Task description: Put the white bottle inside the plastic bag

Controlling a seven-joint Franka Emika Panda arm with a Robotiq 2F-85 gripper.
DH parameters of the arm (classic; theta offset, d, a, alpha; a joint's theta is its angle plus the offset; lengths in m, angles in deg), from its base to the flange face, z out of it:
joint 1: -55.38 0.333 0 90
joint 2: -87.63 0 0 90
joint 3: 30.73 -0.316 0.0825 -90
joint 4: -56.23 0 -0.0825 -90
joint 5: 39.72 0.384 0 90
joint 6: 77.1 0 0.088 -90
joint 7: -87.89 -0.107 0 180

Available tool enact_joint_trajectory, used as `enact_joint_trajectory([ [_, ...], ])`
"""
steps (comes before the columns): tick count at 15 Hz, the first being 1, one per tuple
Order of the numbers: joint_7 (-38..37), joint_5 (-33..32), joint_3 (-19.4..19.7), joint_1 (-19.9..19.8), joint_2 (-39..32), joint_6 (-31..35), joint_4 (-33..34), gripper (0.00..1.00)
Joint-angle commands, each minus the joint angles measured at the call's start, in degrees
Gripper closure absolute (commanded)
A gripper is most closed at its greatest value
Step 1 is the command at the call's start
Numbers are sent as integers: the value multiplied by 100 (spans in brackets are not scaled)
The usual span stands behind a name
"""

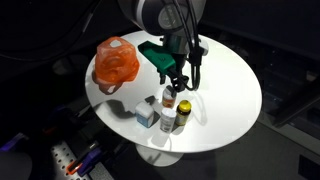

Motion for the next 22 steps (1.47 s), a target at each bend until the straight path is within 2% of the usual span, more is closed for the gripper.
enact_joint_trajectory([
  [1, -168, -5, 36, -9, 178, 294, -191, 51],
  [5, -71, 6, 9, -10, 361, 412, -310, 81],
  [10, -163, -210, -88, 238, 529, 17, -111, 81],
  [17, -486, -789, -345, 871, 842, -700, 264, 81],
  [22, -210, -650, -734, 1081, 1050, -1192, 452, 81],
])
